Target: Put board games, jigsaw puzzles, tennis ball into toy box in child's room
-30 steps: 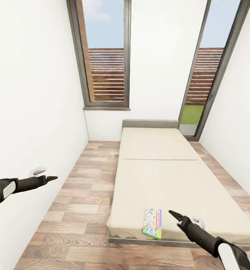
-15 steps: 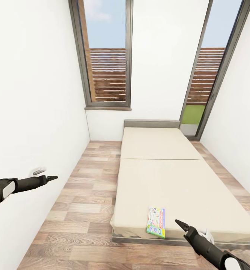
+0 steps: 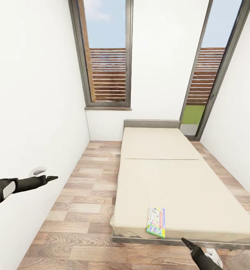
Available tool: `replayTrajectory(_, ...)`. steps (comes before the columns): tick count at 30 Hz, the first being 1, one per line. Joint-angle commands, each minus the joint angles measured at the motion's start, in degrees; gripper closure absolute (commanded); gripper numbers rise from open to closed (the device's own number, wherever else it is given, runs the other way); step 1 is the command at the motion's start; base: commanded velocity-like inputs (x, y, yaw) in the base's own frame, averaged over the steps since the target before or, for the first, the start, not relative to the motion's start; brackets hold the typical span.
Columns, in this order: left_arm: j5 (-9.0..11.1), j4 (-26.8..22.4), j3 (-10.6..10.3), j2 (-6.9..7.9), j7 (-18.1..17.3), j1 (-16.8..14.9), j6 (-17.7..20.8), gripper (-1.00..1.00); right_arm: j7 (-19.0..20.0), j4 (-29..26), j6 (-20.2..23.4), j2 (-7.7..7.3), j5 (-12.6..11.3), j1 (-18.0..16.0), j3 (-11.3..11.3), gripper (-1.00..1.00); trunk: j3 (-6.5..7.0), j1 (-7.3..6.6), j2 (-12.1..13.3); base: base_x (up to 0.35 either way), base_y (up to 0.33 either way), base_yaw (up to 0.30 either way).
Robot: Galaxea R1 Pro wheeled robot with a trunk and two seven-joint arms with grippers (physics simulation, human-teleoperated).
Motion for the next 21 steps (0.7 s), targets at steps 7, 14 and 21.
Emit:
replayTrajectory(7, -0.40, -0.04, 0.58, 0.13, -1.68, -0.06, 0.84, -1.00, 0.12, 10.80, -6.94, -0.76, -0.26, -0.54, -0.01, -1.00, -0.13, 0.04, -0.13, 0.000, 0.000, 0.000)
replayTrajectory(14, -0.61, -0.44, 0.31, 0.66, -16.65, -0.13, 7.34, -1.00, 0.91, 14.11, -10.38, -0.78, -0.42, -0.90, 0.69, -1.00, -0.13, 0.04, -0.13, 0.000, 0.000, 0.000)
replayTrajectory(21, -0.57, -2.09, 0.17, 0.67, -26.98, -0.14, 12.94, -1.00, 12.09, 14.51, -8.89, -1.64, -0.86, -3.78, 1.08, -1.00, -0.13, 0.04, -0.13, 0.000, 0.000, 0.000)
